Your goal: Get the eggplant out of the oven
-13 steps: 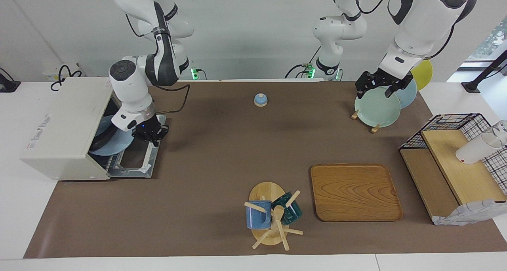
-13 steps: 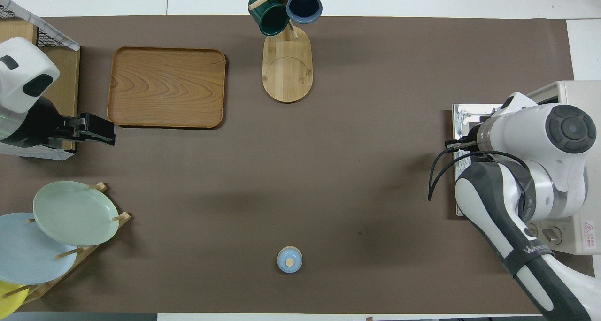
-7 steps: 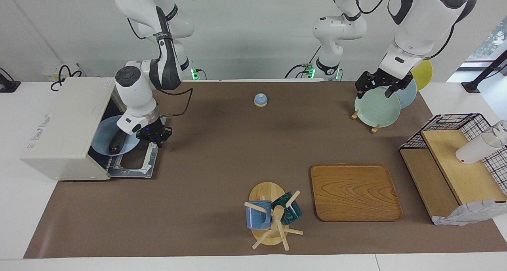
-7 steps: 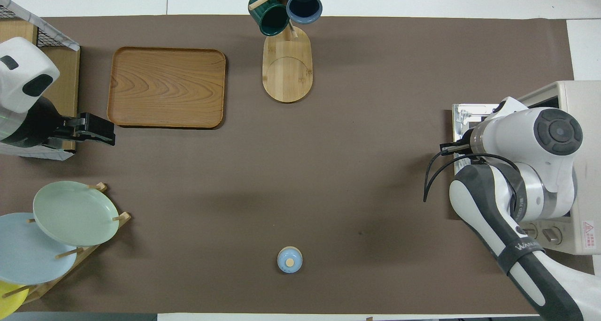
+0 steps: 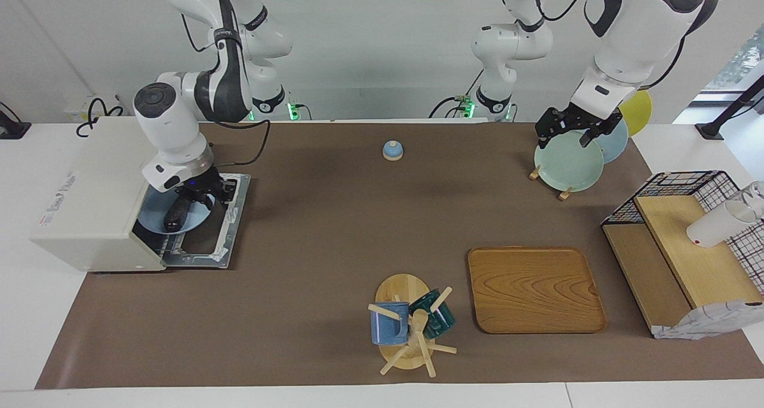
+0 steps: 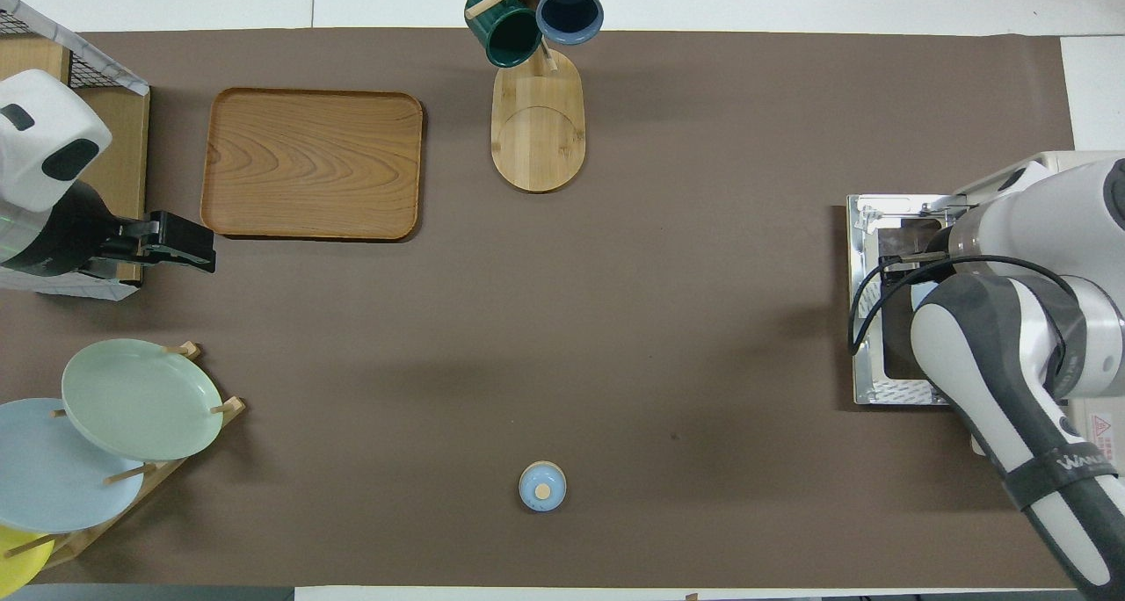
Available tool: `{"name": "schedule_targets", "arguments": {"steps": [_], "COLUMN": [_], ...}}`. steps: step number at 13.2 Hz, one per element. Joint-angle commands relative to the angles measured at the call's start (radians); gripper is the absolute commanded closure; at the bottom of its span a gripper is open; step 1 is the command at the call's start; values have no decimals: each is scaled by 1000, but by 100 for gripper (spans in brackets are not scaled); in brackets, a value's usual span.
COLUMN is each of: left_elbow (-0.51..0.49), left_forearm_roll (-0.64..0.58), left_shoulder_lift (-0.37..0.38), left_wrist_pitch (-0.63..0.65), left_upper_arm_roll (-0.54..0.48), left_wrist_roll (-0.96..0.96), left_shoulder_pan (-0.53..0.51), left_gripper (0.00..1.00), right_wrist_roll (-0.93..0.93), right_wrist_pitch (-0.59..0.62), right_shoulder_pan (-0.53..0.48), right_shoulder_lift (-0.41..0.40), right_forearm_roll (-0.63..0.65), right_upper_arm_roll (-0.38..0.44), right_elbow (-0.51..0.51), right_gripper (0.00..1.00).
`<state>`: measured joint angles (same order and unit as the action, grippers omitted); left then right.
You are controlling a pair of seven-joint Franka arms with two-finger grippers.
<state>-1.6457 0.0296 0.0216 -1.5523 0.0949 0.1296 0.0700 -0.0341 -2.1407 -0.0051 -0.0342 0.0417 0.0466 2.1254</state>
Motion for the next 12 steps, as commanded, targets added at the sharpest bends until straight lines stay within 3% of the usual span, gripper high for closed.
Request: {"name": "schedule_targets", "arguments": {"steps": [1,6,9,10,12], "left_elbow": [-13,-13,-13,-13,-13], "left_forearm_roll": [12,12,12,12,12], "left_shoulder_lift": [17,17,17,17,17], "left_wrist_pitch": [3,3,3,3,3], "left_upper_arm_roll": [0,0,0,0,0], "left_wrist_roll": [8,8,8,8,8], "left_shoulder_pan": [-6,-6,-6,-6,-6], "left_gripper": [0,0,0,0,0], "right_wrist_roll": [-27,-35,-84,-89,-101], "right_wrist_pitch": [-18,-88,-134,-130,-93], "right_shoulder_pan": [-15,-21,-23,-23,-21], "right_shoulder_lift": [16,34,50,51,51], "right_forearm_roll": [6,6,6,6,7], "right_upper_arm_roll": [-5,-7,-5,-5,-5], "right_elbow": [36,96,145,148,140], "right_gripper": [62,64,76,100,100]}}
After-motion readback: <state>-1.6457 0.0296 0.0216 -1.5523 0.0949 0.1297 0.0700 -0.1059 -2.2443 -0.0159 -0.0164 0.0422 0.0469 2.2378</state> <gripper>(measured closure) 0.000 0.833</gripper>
